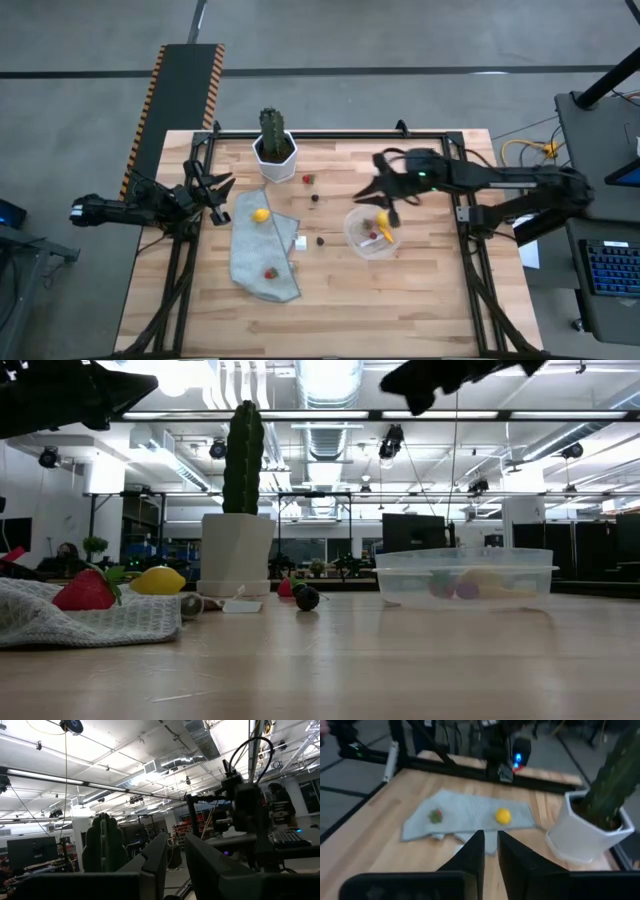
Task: Pick and placing Produce into tupperware
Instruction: Put the yellow lemon into the transparent container
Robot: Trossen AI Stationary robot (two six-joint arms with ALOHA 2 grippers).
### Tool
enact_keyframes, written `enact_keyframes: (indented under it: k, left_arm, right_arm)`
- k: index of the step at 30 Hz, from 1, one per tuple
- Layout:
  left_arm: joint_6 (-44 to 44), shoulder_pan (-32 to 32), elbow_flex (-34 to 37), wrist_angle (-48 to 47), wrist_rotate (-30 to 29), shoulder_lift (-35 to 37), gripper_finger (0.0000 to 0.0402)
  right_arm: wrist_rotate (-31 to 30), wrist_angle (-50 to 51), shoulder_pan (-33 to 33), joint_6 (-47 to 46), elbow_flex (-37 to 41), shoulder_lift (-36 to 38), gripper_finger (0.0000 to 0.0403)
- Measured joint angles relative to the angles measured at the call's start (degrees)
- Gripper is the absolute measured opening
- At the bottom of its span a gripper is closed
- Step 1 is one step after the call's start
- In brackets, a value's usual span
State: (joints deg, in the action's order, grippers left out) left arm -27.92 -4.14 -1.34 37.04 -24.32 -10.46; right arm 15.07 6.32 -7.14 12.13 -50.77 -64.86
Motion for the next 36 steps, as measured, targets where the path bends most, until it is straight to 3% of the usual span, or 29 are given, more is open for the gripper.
enact_keyframes:
  k: [8,13,27,36]
  left_arm:
    - [0.00,0.02,0.00,0.00,0.00,0.00,0.0057]
    - [0.02,0.00,0.00,-0.01,0.00,0.00,0.0057]
    - [0.02,0.00,0.00,-0.02,0.00,-0.05,0.0057]
    - [0.02,0.00,0.00,-0.07,0.00,-0.39,0.0057]
  right_arm:
    - [0.04,-12.87,0.64,0.56,16.01,14.35,0.0010]
    - [-1.52,-14.57,0.66,-3.12,23.79,21.79,0.0009]
    - [-6.72,-16.03,0.66,-6.92,37.78,40.34,0.0008]
    - [-6.09,-15.92,0.66,-11.91,44.06,45.32,0.0008]
